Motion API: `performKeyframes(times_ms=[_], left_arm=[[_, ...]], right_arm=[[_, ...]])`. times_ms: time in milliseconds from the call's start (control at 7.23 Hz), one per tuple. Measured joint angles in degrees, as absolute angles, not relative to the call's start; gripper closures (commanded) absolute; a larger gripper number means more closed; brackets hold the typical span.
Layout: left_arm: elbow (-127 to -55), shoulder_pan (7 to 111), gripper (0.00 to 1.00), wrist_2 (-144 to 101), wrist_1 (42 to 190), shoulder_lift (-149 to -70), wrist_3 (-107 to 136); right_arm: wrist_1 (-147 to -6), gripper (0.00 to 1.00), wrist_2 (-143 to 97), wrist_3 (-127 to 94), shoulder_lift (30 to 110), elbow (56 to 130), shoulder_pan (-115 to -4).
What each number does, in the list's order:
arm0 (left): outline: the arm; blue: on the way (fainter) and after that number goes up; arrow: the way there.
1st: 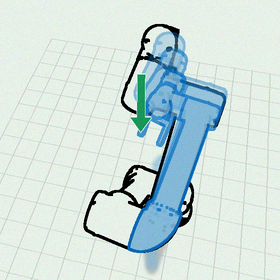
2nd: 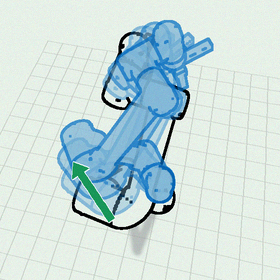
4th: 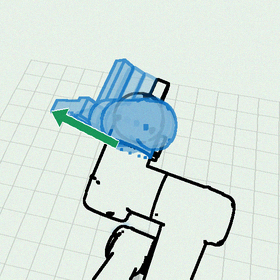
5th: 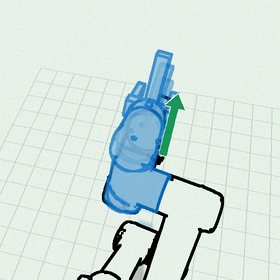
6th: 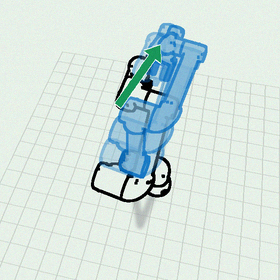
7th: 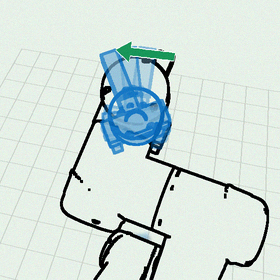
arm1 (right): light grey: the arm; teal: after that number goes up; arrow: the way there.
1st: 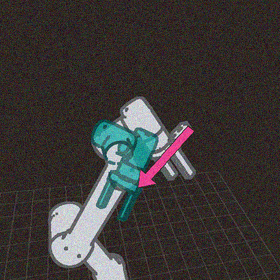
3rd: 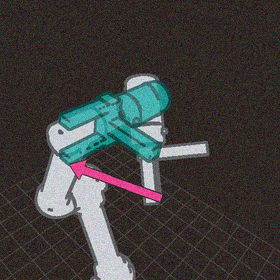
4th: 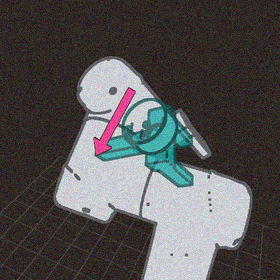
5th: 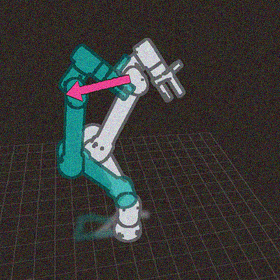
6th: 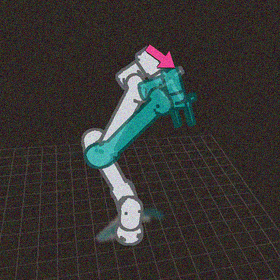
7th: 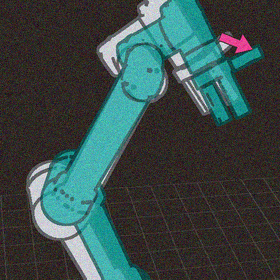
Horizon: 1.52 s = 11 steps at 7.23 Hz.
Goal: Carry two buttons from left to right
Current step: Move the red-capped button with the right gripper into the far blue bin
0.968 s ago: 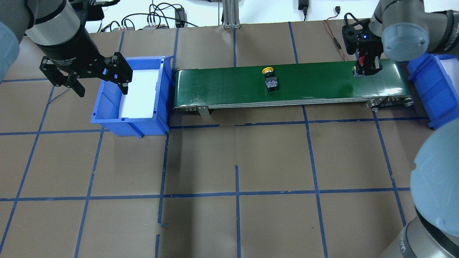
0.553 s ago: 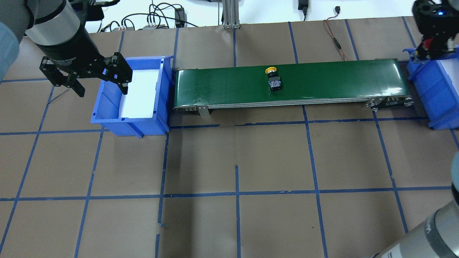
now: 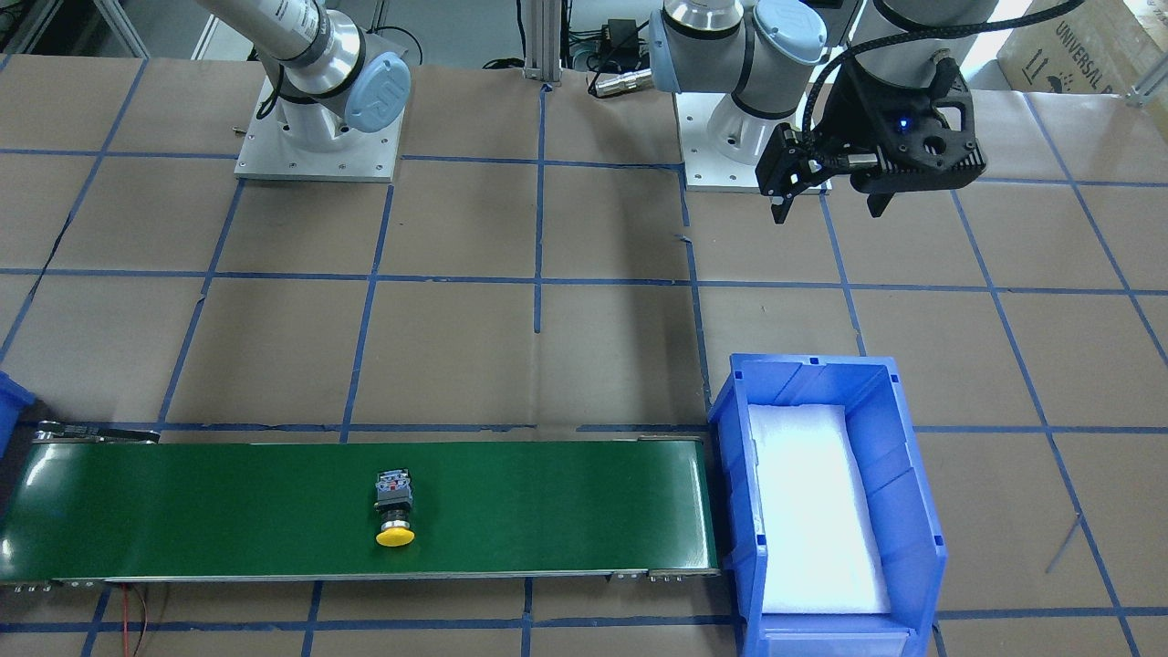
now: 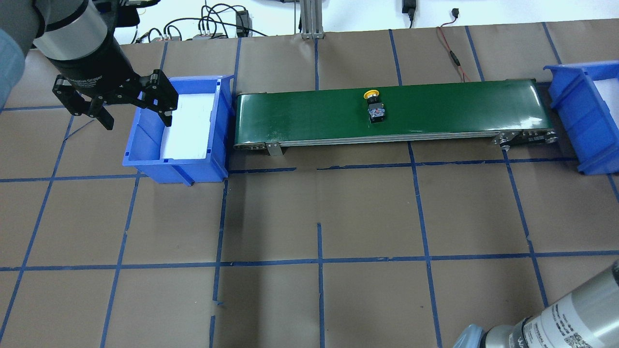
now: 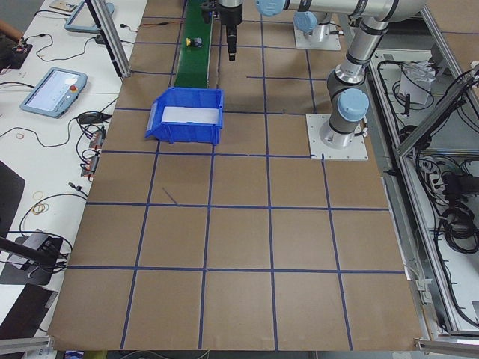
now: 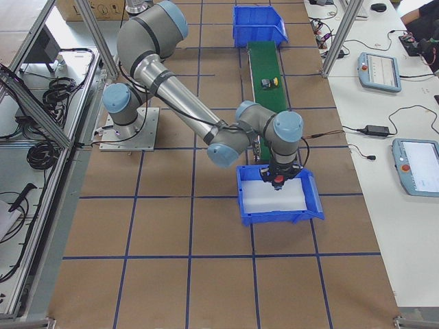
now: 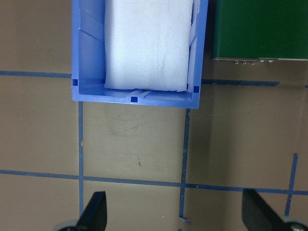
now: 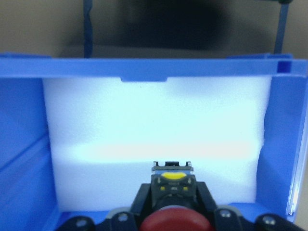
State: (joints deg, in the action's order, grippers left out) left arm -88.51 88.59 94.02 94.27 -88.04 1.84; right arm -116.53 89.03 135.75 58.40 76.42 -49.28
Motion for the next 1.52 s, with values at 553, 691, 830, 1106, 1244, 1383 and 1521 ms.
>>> performKeyframes(times_ms=[553, 691, 830, 1106, 1244, 1383, 1521], left_arm=[[-88.5, 88.6, 0.0, 94.0, 94.2, -88.0, 1.9], [-88.5, 88.6, 0.0, 94.0, 94.2, -88.0, 2.0], [-88.5, 88.6, 0.0, 94.0, 94.2, -88.0, 2.1], [-88.5, 88.6, 0.0, 94.0, 94.2, -88.0, 2.2], [-88.5, 88.6, 0.0, 94.0, 94.2, -88.0, 2.3], [-88.5, 88.6, 0.0, 94.0, 94.2, -88.0, 2.3], [-88.6, 88.6, 0.0, 94.0, 94.2, -88.0, 2.3]], right_arm=[[-118.3, 0.92, 88.6, 142.3, 52.3, 74.7, -48.6], [-118.8, 0.92, 88.5, 142.4, 51.9, 75.2, -48.6], [-119.7, 0.86, 88.5, 142.4, 51.5, 75.9, -48.6], [-120.9, 0.0, 88.5, 142.4, 50.9, 76.6, -48.5], [-121.0, 0.0, 88.4, 142.2, 50.8, 76.5, -48.5], [-121.0, 0.0, 88.4, 142.0, 50.8, 76.1, -48.5], [-120.9, 0.0, 88.5, 142.0, 51.1, 75.8, -48.4]])
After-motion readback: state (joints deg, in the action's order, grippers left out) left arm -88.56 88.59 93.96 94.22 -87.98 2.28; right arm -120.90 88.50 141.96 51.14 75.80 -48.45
